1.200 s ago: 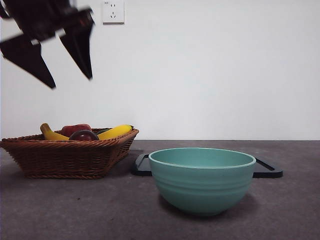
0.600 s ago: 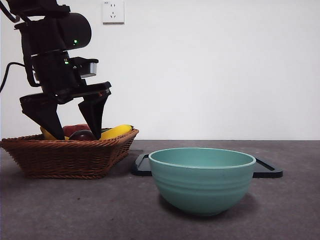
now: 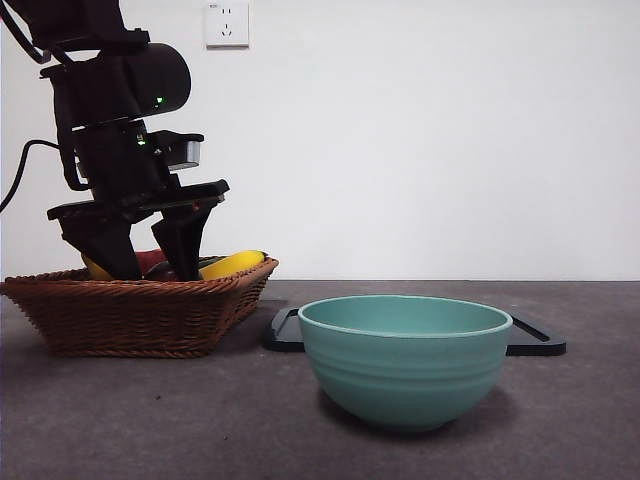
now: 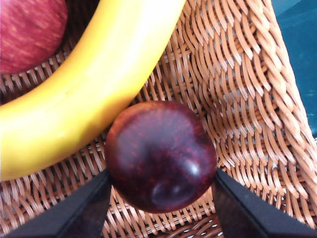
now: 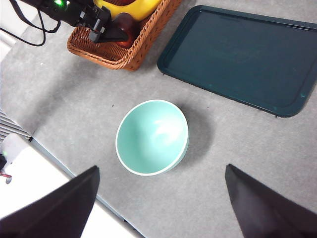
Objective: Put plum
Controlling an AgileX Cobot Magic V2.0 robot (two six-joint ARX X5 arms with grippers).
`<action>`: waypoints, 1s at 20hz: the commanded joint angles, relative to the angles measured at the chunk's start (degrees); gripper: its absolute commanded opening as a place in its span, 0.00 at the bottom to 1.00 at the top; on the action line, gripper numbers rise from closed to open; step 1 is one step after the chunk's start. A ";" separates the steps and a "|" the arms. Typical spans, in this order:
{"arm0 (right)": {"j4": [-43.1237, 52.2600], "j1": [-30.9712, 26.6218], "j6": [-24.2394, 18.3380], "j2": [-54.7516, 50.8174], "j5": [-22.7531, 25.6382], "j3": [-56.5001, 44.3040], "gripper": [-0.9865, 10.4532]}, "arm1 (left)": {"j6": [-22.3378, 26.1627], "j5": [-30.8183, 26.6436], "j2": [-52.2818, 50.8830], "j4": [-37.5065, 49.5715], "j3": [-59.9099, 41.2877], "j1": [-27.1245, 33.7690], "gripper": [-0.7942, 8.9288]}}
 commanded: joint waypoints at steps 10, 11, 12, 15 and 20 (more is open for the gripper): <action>0.70 0.17 -0.04 0.35 0.24 1.27 0.44 | -1.05 7.56 -23.87 -8.24 1.18 -10.60 0.36; 0.92 0.17 -0.04 0.35 0.24 1.27 0.44 | -1.05 7.67 -24.79 -8.90 1.18 -13.70 0.36; 0.96 0.17 -0.04 0.35 0.24 1.27 0.44 | -1.05 7.67 -24.81 -9.11 1.18 -16.70 0.36; 0.96 0.17 -0.04 0.35 0.26 1.27 0.44 | -1.03 7.67 -22.18 -7.74 1.16 -24.33 0.36; 0.92 0.17 -0.02 0.35 0.26 1.27 0.44 | -0.52 7.65 -14.34 -5.53 1.16 -29.75 0.36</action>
